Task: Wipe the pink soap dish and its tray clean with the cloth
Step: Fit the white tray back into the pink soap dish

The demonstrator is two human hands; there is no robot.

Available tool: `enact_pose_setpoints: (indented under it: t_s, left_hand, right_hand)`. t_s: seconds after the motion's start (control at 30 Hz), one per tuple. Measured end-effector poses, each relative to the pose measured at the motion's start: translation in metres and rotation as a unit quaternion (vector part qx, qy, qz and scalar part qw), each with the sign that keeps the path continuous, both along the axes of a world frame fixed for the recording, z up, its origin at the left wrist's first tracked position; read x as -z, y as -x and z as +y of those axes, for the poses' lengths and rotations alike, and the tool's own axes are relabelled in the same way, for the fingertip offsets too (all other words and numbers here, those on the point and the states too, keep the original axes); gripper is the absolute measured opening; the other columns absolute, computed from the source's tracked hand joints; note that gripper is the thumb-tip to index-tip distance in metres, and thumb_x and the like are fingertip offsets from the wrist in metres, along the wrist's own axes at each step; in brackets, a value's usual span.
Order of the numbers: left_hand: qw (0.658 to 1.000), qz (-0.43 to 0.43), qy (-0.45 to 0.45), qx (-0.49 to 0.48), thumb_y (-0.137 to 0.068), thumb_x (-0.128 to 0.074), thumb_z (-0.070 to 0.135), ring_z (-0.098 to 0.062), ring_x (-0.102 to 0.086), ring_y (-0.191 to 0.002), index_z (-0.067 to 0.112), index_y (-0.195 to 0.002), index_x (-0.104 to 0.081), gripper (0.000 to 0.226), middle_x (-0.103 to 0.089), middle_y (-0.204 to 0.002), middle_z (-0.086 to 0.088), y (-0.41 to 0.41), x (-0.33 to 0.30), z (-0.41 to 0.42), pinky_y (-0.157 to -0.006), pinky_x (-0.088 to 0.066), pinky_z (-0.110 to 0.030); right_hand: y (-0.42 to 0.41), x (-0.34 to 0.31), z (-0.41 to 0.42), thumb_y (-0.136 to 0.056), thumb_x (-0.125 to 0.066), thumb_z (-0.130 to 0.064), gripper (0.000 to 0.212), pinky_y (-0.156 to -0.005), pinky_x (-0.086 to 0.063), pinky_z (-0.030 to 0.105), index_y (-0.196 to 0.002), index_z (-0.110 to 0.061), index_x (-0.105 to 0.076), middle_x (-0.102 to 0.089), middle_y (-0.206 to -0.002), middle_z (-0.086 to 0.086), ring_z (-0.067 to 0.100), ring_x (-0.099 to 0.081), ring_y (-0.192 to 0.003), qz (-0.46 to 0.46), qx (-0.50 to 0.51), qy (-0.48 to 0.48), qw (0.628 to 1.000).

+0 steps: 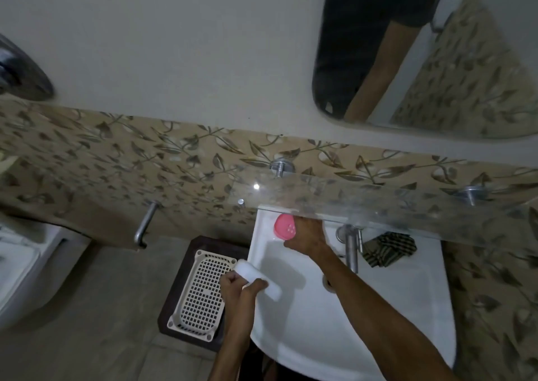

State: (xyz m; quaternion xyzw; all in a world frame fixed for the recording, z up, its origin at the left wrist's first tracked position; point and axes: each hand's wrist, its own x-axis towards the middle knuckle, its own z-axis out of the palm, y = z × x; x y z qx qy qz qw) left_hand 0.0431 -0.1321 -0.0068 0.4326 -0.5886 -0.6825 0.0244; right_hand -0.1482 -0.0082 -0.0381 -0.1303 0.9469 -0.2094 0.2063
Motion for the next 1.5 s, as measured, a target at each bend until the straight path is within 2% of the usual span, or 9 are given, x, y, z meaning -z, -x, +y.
enact_pose_setpoints:
  t_s: [0.1,0.2,0.37,0.53,0.7,0.9,1.1,1.23,1.5]
  left_hand:
    - [1.0,0.013,0.011,-0.001,-0.047,-0.077,0.043,-0.01,-0.065,-0.099,0.021,-0.116,-0.06,0.075,-0.05,-0.115,0.019,0.005,-0.002,-0.001,-0.075,-0.053,-0.029]
    - [0.999,0.034,-0.004,-0.002,-0.053,-0.078,0.03,-0.015,-0.066,-0.097,0.024,-0.129,-0.051,0.081,-0.058,-0.119,0.01,0.015,-0.006,0.003,-0.075,-0.051,-0.031]
    - [0.987,0.06,0.073,0.133,-0.053,-0.083,0.038,-0.008,-0.065,-0.1,0.015,-0.095,-0.073,0.049,-0.062,-0.119,-0.004,0.029,-0.017,0.019,-0.079,-0.052,-0.022]
    - [0.959,0.116,0.214,0.145,-0.05,-0.098,0.047,0.004,-0.056,-0.109,0.032,-0.094,-0.064,0.058,-0.056,-0.11,0.014,0.034,-0.027,0.036,-0.088,-0.044,-0.013]
    - [0.954,0.167,0.225,0.111,-0.054,-0.102,0.03,0.003,-0.053,-0.112,0.029,-0.108,-0.056,0.072,-0.05,-0.112,0.018,0.038,-0.036,0.061,-0.091,-0.038,-0.006]
    - [0.944,0.239,0.184,0.131,-0.071,-0.082,0.043,0.0,-0.049,-0.133,0.035,-0.135,-0.053,0.07,-0.054,-0.136,0.021,0.041,-0.051,0.083,-0.107,-0.036,-0.009]
    - [0.957,0.251,-0.045,0.138,-0.08,-0.07,0.025,-0.011,-0.044,-0.146,0.06,-0.152,-0.031,0.089,-0.042,-0.159,0.016,0.042,-0.07,0.097,-0.11,-0.05,-0.039]
    - [0.926,0.201,-0.311,0.072,-0.085,-0.069,0.024,-0.043,-0.065,-0.122,0.024,-0.152,-0.051,0.069,-0.066,-0.136,-0.022,0.047,-0.083,0.097,-0.088,-0.06,-0.051]
    - [0.899,0.179,-0.385,0.104,-0.106,-0.049,0.039,-0.041,-0.064,-0.126,0.004,-0.136,-0.066,0.049,-0.066,-0.136,-0.026,0.041,-0.085,0.1,-0.104,-0.051,-0.051]
  right_hand:
    - [-0.022,-0.02,0.003,-0.076,-0.089,-0.019,0.046,-0.082,-0.055,0.032,-0.119,-0.014,-0.071,-0.072,-0.119,0.011,0.023,-0.069,-0.101,-0.156,0.221,0.285,0.92]
    - [-0.065,-0.032,0.015,-0.082,-0.081,-0.017,0.035,-0.088,-0.061,0.046,-0.116,-0.017,-0.073,-0.074,-0.112,0.014,0.029,-0.073,-0.1,-0.294,0.265,0.46,0.795]
    - [-0.12,-0.054,0.029,-0.066,-0.083,-0.031,0.061,-0.087,-0.059,0.028,-0.125,-0.023,-0.07,-0.078,-0.117,0.003,0.021,-0.074,-0.109,-0.261,0.252,0.494,0.79]
    - [-0.124,-0.067,0.051,-0.096,-0.062,-0.004,0.037,-0.078,-0.054,0.037,-0.133,-0.008,-0.065,-0.071,-0.127,0.023,0.03,-0.068,-0.104,-0.26,0.352,0.532,0.725]
    - [-0.134,-0.072,0.057,-0.1,-0.059,-0.01,0.031,-0.107,-0.047,0.064,-0.129,-0.003,-0.067,-0.065,-0.129,0.034,0.048,-0.064,-0.12,-0.234,0.431,0.548,0.677]
    - [-0.145,-0.089,0.063,-0.082,-0.08,-0.031,0.043,-0.078,-0.061,0.043,-0.124,-0.031,-0.072,-0.074,-0.121,0.004,0.024,-0.071,-0.111,-0.152,0.452,0.537,0.696]
    - [-0.143,-0.096,0.079,-0.077,-0.079,-0.027,0.044,-0.062,-0.061,0.033,-0.12,-0.032,-0.071,-0.077,-0.105,0.001,0.021,-0.075,-0.092,-0.136,0.457,0.528,0.703]
    - [-0.143,-0.096,0.09,-0.069,-0.076,-0.031,0.058,-0.055,-0.05,0.029,-0.127,-0.028,-0.069,-0.075,-0.104,0.004,0.023,-0.069,-0.086,-0.135,0.42,0.511,0.738]
    - [-0.15,-0.107,0.11,-0.069,-0.068,-0.079,0.064,-0.08,-0.059,0.03,-0.123,-0.046,-0.054,-0.069,-0.104,-0.018,0.004,-0.068,-0.094,0.007,0.372,0.328,0.868]
